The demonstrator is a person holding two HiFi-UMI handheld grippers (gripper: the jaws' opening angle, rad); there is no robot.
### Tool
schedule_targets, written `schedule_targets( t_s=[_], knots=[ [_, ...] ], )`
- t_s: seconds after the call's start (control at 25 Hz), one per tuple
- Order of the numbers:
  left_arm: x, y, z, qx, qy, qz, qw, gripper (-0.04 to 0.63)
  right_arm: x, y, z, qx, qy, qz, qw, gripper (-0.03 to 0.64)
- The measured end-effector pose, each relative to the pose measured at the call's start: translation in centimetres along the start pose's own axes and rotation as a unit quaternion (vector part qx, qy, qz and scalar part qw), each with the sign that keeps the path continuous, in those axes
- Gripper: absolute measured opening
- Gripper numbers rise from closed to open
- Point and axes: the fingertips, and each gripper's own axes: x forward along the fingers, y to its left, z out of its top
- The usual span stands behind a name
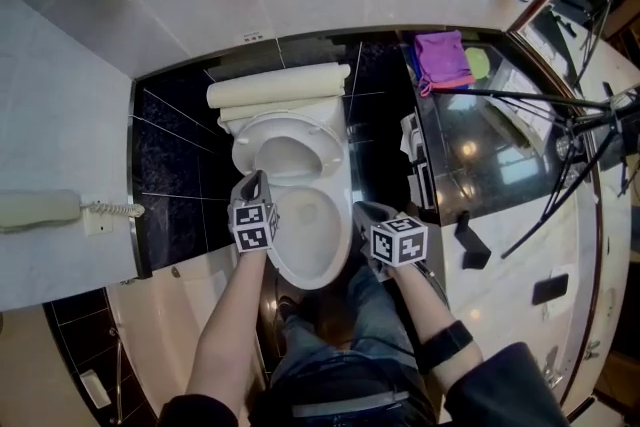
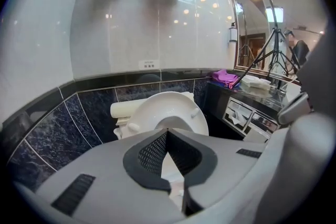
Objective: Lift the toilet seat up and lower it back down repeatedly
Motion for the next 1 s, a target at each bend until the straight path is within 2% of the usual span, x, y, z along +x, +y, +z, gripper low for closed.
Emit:
schedule_targets(
  t_s=[0.16,0.44,0.6,0.84,1.0],
  knots=[
    [-4.3,-0.4,0.3,0.009,-0.005,-0.014,0.9999,0.000,-0.9,1.8,-0.2,-0.034,-0.003,-0.012,0.999,0.018],
    [-12.8,0.2,1.4,-0.002,-0.032,-0.039,0.9987,0.000,-3.9,4.3,-1.1,-0.077,-0.018,-0.041,0.996,0.018],
    [-17.2,0.1,0.5,0.000,-0.032,-0.052,0.9981,0.000,-6.3,5.3,-1.5,-0.099,-0.033,-0.058,0.993,0.018],
    [-23.8,0.2,-1.5,-0.014,-0.038,-0.060,0.9974,0.000,-9.9,7.5,-2.3,-0.112,-0.059,-0.072,0.989,0.018],
    [-27.1,0.1,-2.1,-0.008,-0.050,-0.067,0.9965,0.000,-12.1,8.5,-3.3,-0.110,-0.078,-0.084,0.987,0.018]
  ],
)
